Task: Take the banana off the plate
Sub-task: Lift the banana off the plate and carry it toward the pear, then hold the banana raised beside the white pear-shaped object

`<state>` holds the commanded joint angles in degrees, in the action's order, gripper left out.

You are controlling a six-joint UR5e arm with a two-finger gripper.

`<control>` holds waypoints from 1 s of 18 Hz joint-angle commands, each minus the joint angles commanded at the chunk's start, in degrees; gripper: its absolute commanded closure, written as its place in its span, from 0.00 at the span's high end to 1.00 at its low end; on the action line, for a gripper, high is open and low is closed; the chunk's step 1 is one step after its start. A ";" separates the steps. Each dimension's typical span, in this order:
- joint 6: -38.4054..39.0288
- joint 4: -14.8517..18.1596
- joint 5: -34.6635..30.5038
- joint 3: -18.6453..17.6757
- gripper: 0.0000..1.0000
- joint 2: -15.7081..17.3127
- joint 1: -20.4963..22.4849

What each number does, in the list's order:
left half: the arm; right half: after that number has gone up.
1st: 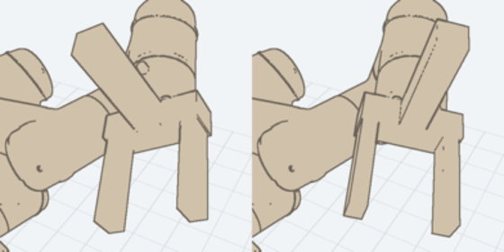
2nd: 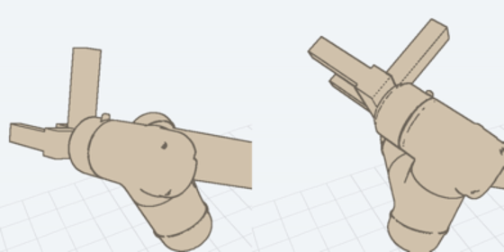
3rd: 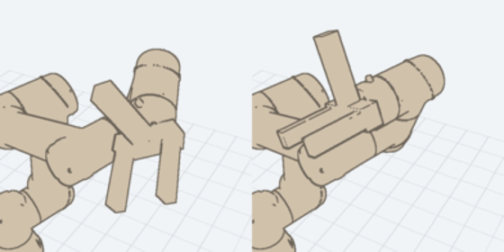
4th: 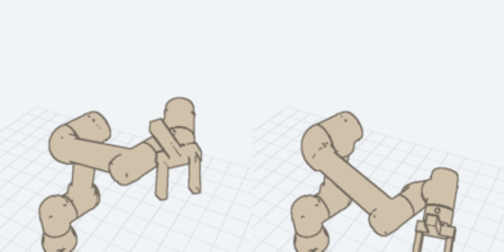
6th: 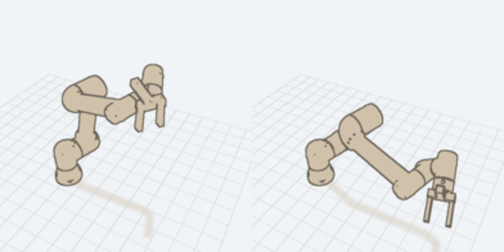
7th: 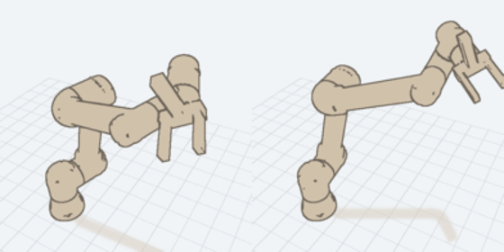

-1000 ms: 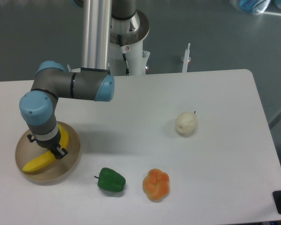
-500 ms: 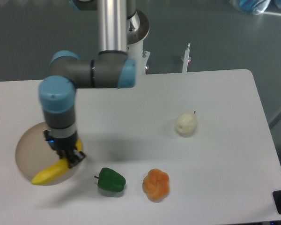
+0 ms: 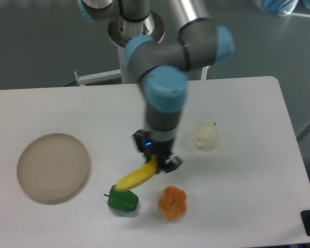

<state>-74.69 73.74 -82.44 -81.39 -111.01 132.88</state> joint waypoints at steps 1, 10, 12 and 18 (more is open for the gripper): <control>-1.59 0.09 -0.09 -0.17 0.00 0.00 1.06; -13.90 -0.70 -3.60 0.09 0.00 -1.93 6.87; -15.39 -0.53 -3.60 1.57 0.00 -3.07 7.48; -19.53 -0.52 -6.68 1.76 0.00 -3.78 7.92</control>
<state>-94.22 73.21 -89.12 -79.63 -114.78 140.80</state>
